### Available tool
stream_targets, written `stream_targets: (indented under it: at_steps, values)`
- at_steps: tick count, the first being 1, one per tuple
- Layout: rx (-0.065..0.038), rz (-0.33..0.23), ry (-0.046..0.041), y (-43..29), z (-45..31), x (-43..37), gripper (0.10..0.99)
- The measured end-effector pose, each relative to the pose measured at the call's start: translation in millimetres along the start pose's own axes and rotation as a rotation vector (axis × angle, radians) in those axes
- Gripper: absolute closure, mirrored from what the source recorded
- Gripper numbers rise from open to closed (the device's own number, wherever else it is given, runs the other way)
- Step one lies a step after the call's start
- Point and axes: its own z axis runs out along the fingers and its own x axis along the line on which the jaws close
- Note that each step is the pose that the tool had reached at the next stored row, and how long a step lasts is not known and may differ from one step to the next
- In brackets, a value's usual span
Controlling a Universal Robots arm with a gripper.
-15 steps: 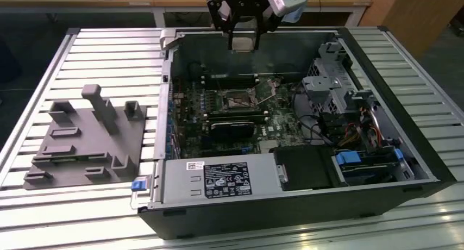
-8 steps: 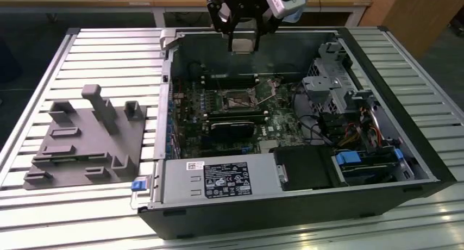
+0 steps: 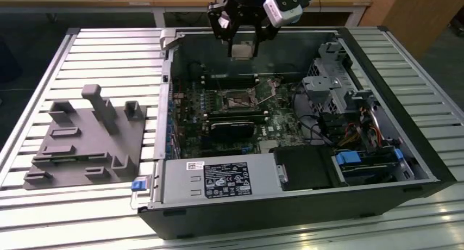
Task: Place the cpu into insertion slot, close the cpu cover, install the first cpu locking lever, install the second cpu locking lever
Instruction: 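Place the cpu into insertion slot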
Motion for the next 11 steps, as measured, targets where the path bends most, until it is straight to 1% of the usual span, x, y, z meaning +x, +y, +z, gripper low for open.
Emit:
stream_targets:
  at_steps: [11]
  values:
    - [0.0, 0.0, 0.0, -1.6, 18.4, -0.4, 0.545]
